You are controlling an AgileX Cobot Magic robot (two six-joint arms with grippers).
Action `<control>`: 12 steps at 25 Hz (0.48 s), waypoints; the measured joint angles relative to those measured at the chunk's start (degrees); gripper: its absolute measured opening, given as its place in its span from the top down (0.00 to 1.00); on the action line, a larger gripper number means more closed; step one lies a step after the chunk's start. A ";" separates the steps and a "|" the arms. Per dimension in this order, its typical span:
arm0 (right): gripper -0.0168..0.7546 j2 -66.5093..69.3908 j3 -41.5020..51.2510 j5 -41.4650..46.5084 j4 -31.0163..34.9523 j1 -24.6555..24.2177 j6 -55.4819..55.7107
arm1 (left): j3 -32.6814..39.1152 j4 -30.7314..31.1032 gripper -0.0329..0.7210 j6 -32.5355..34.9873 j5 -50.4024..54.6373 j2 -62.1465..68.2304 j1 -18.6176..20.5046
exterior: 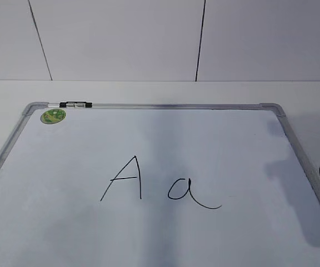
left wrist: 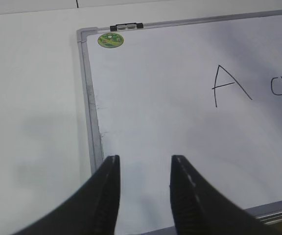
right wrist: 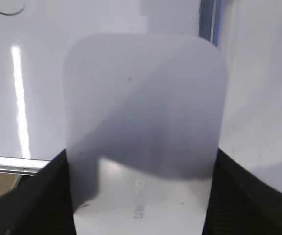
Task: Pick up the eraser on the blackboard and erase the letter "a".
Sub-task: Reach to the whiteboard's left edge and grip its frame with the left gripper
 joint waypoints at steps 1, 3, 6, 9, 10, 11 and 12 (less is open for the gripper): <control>0.26 0.00 -0.58 0.11 0.00 0.00 0.00 | 0.00 0.00 0.60 0.00 -0.08 0.33 0.00; 0.26 0.00 -1.28 0.11 0.00 0.00 0.00 | 0.00 0.00 0.59 0.00 -0.08 2.56 0.00; 0.26 0.00 -1.50 0.22 0.00 0.00 -0.02 | 0.00 0.00 0.58 0.00 -0.34 10.09 0.00; 0.26 0.00 -1.50 0.32 0.00 0.00 -0.02 | -1.63 0.00 0.58 -0.93 -2.30 19.08 0.00; 0.26 0.00 -1.50 0.32 0.00 0.00 -0.02 | -2.52 0.00 0.58 -1.64 -2.95 22.35 0.00; 0.26 0.00 -1.50 0.32 0.00 0.00 -0.02 | -3.35 0.00 0.58 -2.07 -3.39 25.12 0.00; 0.26 0.00 -1.50 0.32 0.00 0.00 -0.02 | -4.37 0.00 0.58 -2.34 -3.64 28.48 0.02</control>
